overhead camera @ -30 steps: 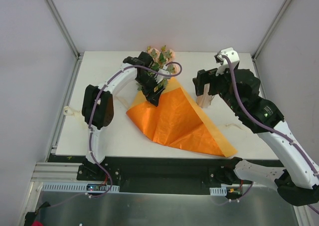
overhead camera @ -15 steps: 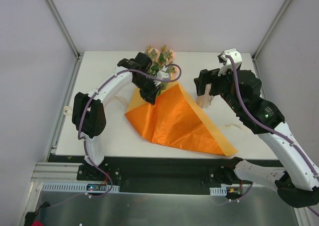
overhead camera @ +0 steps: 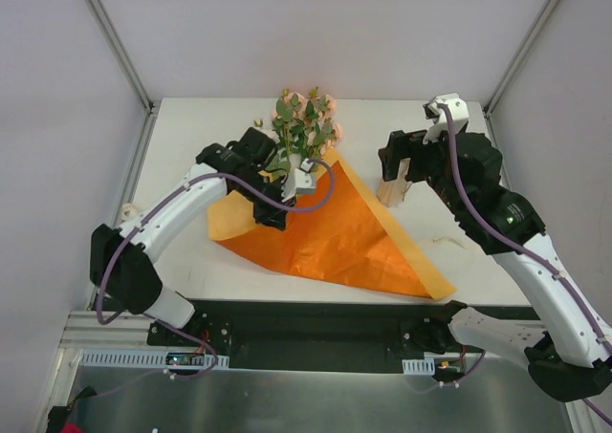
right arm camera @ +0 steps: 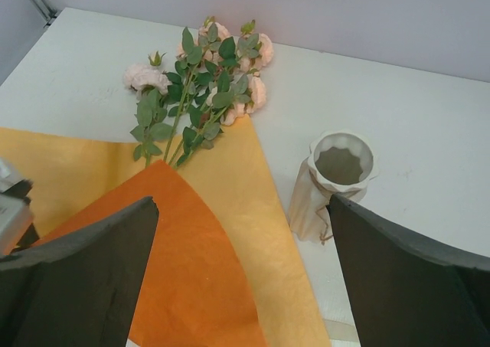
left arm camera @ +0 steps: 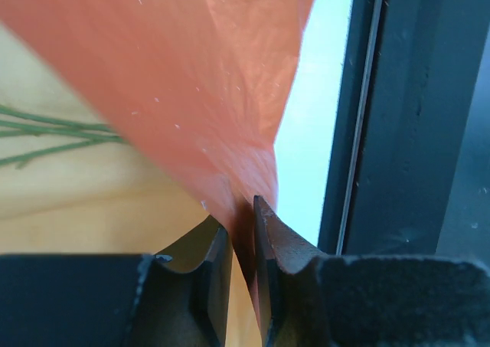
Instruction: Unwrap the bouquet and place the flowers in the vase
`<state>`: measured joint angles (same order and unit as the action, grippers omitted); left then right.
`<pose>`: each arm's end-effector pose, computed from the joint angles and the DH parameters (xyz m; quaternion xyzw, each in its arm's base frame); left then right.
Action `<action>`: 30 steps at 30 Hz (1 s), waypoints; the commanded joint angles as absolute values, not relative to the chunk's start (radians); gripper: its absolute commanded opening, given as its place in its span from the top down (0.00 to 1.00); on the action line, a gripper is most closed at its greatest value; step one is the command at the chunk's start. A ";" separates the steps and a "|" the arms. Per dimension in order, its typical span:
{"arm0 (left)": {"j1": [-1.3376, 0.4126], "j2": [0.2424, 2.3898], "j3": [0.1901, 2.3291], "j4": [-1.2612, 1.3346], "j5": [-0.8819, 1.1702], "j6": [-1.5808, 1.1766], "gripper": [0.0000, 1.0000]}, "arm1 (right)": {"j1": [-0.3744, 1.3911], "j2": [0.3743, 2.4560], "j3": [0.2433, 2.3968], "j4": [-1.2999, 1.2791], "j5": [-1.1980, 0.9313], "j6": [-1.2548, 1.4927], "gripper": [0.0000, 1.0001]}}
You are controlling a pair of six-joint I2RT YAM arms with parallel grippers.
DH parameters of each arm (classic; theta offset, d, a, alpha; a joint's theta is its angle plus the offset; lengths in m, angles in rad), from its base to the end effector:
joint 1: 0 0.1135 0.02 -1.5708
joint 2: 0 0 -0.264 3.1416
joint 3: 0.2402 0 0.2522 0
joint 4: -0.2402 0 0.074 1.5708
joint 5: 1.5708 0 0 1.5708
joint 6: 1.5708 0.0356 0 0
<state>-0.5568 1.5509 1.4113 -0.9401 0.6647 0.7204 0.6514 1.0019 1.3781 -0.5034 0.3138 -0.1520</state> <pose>0.2548 -0.1845 0.3128 0.6102 0.6889 -0.2966 0.2549 0.1582 0.1068 0.4680 -0.1948 0.7227 0.0476 0.6614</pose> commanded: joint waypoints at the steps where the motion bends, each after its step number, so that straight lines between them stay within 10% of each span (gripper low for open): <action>1: -0.563 1.387 1.275 -1.014 0.704 0.876 0.84 | 0.647 1.015 1.358 -0.460 0.269 -0.114 0.03; 25: -0.660 0.893 1.094 -1.072 0.696 1.140 0.83 | 1.001 1.097 1.062 -0.371 0.196 0.069 0.07; 28: -0.660 0.885 1.178 -1.068 0.678 1.045 0.60 | 1.089 1.071 1.003 -0.371 0.202 0.124 0.08; 30: -0.660 0.887 1.255 -1.034 0.631 0.927 0.26 | 1.127 1.054 0.968 -0.380 0.219 0.150 0.09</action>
